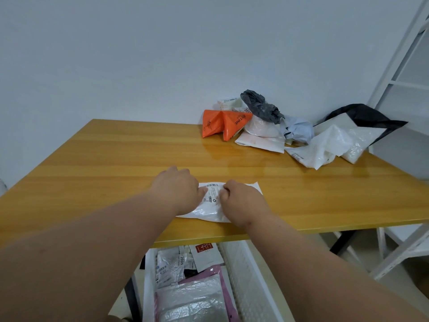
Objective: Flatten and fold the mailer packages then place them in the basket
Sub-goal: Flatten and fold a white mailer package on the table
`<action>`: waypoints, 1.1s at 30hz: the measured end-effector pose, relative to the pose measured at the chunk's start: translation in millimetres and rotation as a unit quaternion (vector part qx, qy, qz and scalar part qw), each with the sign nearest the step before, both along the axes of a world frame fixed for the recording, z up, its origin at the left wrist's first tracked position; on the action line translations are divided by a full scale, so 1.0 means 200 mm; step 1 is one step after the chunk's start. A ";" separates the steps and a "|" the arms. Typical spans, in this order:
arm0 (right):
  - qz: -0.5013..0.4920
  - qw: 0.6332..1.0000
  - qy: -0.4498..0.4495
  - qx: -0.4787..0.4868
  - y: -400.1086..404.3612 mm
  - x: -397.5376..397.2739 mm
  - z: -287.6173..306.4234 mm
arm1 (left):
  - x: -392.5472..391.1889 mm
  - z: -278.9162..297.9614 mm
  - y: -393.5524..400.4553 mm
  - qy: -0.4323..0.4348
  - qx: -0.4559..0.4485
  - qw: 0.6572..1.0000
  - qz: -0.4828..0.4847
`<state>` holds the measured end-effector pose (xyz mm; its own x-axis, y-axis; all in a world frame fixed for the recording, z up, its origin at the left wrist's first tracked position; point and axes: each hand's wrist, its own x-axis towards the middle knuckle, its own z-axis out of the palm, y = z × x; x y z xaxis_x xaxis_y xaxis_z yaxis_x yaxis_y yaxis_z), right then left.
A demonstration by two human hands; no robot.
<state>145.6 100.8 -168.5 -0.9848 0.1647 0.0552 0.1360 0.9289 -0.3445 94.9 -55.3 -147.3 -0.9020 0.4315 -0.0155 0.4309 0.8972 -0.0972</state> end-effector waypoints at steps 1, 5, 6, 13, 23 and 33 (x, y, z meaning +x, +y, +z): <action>0.001 1.000 0.010 -0.020 0.01 0.00 -0.01 | 0.00 -0.01 0.00 0.009 0.002 1.000 -0.006; 0.036 0.999 0.010 -0.006 0.02 0.01 -0.08 | 0.01 -0.11 0.00 0.036 0.026 0.999 -0.015; 0.044 0.999 0.005 0.012 0.02 0.01 -0.09 | 0.02 -0.14 -0.01 0.030 0.045 0.998 -0.013; 0.045 0.995 -0.038 0.084 0.01 0.01 -0.08 | -0.03 -0.16 -0.04 -0.020 0.051 0.998 -0.018; 0.071 0.986 -0.057 0.137 0.01 -0.01 -0.02 | -0.02 -0.16 -0.04 -0.007 0.036 0.999 -0.018; 0.067 0.987 -0.083 0.120 0.00 0.03 -0.05 | -0.01 -0.14 -0.04 -0.034 0.025 0.999 -0.021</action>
